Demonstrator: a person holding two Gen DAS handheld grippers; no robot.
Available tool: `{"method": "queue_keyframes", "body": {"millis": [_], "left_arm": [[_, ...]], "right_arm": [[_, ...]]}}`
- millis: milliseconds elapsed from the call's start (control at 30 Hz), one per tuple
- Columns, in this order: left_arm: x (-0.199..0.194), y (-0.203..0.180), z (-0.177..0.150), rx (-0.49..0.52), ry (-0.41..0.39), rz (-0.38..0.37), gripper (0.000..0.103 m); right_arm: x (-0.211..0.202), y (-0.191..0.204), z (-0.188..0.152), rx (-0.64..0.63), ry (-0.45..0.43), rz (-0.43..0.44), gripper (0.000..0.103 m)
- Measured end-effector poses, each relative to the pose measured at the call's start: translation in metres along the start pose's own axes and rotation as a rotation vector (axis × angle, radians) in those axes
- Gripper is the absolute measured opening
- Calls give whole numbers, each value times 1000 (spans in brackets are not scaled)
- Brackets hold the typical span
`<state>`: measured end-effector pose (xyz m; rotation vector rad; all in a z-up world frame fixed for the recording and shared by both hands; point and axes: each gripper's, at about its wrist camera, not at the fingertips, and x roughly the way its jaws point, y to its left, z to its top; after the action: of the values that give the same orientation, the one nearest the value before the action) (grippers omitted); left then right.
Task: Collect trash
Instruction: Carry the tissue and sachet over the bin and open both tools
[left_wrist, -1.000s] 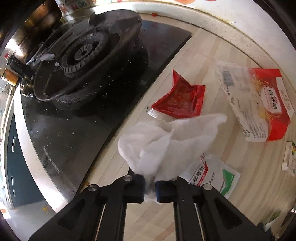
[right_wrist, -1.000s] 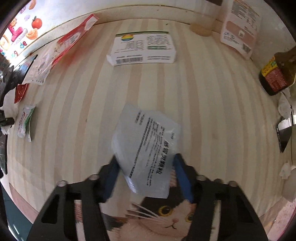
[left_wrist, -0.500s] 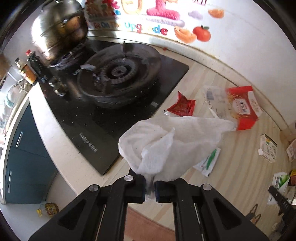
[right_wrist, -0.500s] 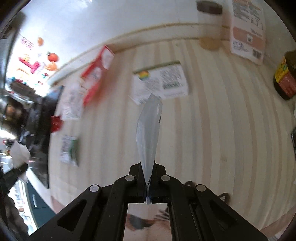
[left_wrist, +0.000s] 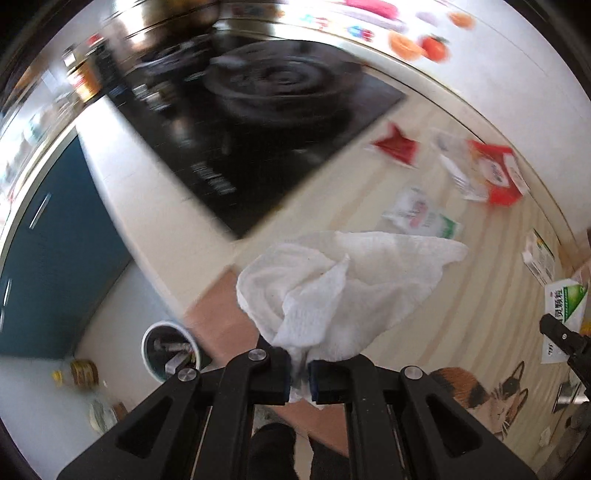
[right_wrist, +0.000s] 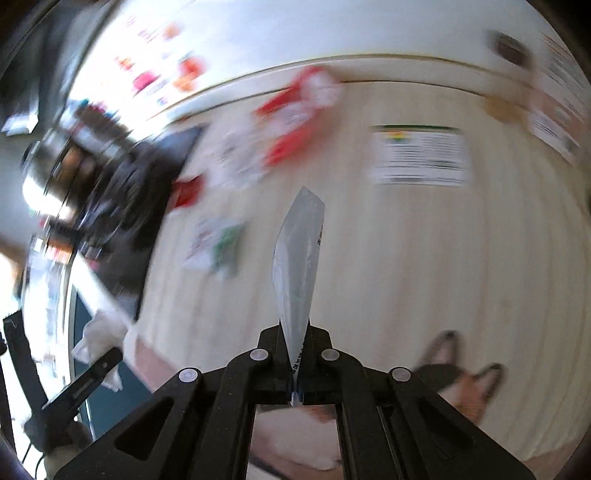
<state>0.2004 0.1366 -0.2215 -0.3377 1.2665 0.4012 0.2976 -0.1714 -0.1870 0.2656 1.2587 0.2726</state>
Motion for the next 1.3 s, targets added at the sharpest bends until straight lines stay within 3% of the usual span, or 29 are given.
{"method": "queue_keyframes", "body": {"millis": [167,333,467,600,733,867,1067,1167,1300], "left_arm": [[-15,102,-34,-166,-12,40,4],[-2,220,-88,-332,43,104,4],[37,312,-140,-461,118,146,4],[105,394,-191,-571,208,150,4],[200,450,-239,-674,311,54,4],[313,490,-280,-768,412,-77,4],[446,520,-324,-838,503,-172,5],[487,522,-334,-869,544,-203,5],[516,525,-334,-819,566,-192,9]], "right_arm": [[29,108,-34,-230,79,108,1],[72,221,-111,-446,166,187,1],[126,285,-187,-557,241,205,1],[206,329,-272,-622,351,202,1],[313,349,-350,-634,480,172,1],[413,346,-403,-641,554,128,1],[566,330,-465,-633,649,83,1],[634,325,-487,-642,670,49,1],[689,320,-505,-665,695,13,1]]}}
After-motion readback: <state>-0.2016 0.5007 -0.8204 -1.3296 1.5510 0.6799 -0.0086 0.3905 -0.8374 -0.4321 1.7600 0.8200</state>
